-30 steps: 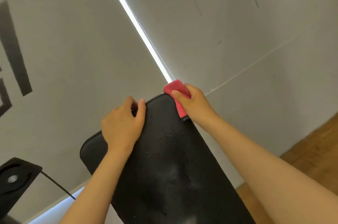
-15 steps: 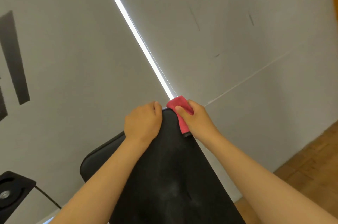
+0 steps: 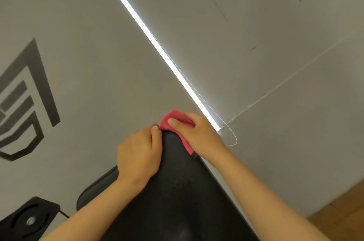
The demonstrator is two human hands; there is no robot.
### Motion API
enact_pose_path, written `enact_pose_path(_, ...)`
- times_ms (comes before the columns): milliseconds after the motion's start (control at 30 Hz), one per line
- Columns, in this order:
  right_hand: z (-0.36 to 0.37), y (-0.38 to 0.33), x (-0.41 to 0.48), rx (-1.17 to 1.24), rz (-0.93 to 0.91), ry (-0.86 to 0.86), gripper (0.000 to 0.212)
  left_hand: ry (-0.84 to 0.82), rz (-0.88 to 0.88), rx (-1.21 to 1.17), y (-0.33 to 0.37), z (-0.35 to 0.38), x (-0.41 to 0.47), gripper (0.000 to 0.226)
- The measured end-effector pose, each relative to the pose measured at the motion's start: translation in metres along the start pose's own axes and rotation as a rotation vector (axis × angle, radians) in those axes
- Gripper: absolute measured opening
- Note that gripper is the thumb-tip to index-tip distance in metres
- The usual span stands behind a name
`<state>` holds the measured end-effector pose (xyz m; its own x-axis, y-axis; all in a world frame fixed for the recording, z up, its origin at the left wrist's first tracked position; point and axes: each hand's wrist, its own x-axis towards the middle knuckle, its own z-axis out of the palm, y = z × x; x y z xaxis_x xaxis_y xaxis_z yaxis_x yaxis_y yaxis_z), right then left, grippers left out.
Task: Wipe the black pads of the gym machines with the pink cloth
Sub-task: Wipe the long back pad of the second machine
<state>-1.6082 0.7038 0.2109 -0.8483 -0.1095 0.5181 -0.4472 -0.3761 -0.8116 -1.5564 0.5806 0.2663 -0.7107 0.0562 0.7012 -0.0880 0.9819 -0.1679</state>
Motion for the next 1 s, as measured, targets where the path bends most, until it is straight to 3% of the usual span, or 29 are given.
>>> enact_pose_path(167, -0.001, 0.021, -0.006, 0.069, -0.010, 0.055, 0.020, 0.013, 0.005, 0.020, -0.001, 0.003, 0.001, 0.044)
enact_pose_path(433, -0.016, 0.061, -0.047, 0.103, 0.128, 0.035, 0.022, 0.006, -0.029, 0.011, 0.002, 0.003, 0.000, 0.050)
enact_pose_path(567, -0.024, 0.052, -0.050, 0.006, 0.154, 0.054, 0.023, -0.002, -0.039, -0.016, 0.002, 0.003, -0.001, 0.049)
enact_pose_path(700, -0.026, 0.016, -0.018, 0.085, 0.077, 0.136, 0.017, 0.001, -0.035, -0.015, 0.003, 0.003, -0.002, 0.049)
enact_pose_path(867, -0.005, 0.011, 0.003, -0.092, 0.104, -0.111, 0.034, 0.014, -0.017, -0.012, 0.003, 0.002, -0.002, 0.048)
enact_pose_path(1000, -0.009, 0.026, -0.014, -0.065, 0.128, -0.070, 0.036, 0.034, -0.027, 0.008, 0.004, 0.003, -0.002, 0.053)
